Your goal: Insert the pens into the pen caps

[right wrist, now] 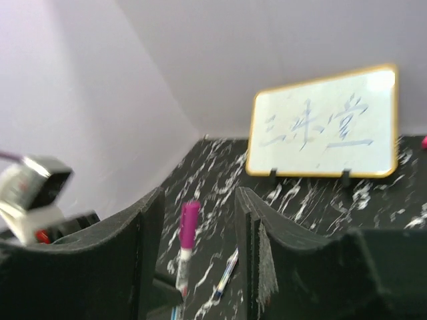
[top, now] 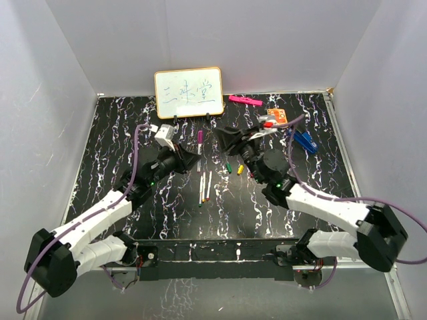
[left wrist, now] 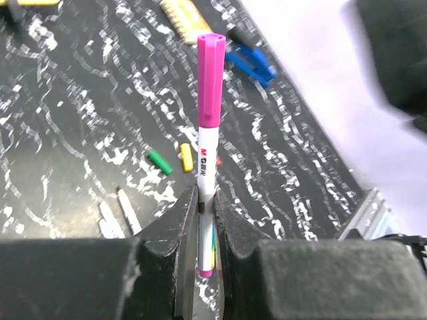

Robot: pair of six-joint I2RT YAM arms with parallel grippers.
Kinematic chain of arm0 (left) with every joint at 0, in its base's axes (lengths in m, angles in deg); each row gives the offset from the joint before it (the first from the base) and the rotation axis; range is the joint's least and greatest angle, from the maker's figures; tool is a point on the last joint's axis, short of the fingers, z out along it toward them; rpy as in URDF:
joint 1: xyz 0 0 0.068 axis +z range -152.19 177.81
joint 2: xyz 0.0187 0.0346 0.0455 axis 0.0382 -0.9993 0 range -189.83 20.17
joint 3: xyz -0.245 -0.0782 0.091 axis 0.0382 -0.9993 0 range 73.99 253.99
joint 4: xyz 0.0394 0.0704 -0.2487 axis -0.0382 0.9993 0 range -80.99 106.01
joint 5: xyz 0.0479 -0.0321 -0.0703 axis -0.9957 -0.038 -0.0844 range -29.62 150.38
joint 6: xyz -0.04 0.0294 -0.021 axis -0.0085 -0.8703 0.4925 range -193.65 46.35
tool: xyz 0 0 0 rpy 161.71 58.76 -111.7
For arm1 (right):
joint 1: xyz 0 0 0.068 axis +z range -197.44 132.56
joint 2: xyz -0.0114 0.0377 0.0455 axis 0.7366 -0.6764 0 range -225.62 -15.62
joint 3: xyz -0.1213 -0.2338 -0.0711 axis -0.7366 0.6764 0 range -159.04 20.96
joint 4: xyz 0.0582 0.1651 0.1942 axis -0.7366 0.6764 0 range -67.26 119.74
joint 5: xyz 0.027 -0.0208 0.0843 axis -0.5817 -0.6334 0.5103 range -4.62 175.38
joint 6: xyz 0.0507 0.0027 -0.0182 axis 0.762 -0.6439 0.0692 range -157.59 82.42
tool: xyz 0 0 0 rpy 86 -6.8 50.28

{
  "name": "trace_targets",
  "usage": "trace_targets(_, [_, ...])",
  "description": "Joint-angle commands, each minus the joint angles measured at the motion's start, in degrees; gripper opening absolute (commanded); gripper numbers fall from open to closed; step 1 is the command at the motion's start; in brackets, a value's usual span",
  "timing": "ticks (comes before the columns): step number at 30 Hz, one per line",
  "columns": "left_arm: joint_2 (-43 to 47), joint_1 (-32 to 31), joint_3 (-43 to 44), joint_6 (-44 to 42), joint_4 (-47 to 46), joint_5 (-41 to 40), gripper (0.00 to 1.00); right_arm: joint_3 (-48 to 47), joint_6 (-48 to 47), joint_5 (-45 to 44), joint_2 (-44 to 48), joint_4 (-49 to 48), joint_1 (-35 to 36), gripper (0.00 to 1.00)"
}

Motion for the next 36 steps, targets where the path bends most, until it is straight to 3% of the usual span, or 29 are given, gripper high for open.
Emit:
trace_targets(1, [-2.4,0.2,3.5,-2.1,9.4,-6.9,0.00,-2.2,-5.0,-10.1,6.8,3.2,-0.1,0.47])
trace_targets(8, [-15.5,0.5,14.7,-5.0,20.1,-17.7,0.00,-4.4,-3.2,-14.8,7.4,16.6,-0.1,0.66])
trace_targets(12, [-22.7,0.9,20.0,-5.6,23.9,-22.0,0.00,-4.7,-2.3,-14.5,5.8,20.2,-0.1,0.71])
trace_targets(21, [-35.5,4.4,27.4,-4.3,31.5,-25.9,0.00,-3.9,-2.1,-13.8,4.3,22.8,-0.1,0.74])
trace_targets(36, [-46.6,6.5,34.7,-7.2,34.5,-31.6,0.00,-3.2,-0.6,-11.5,1.9,23.5,-0.2,0.74])
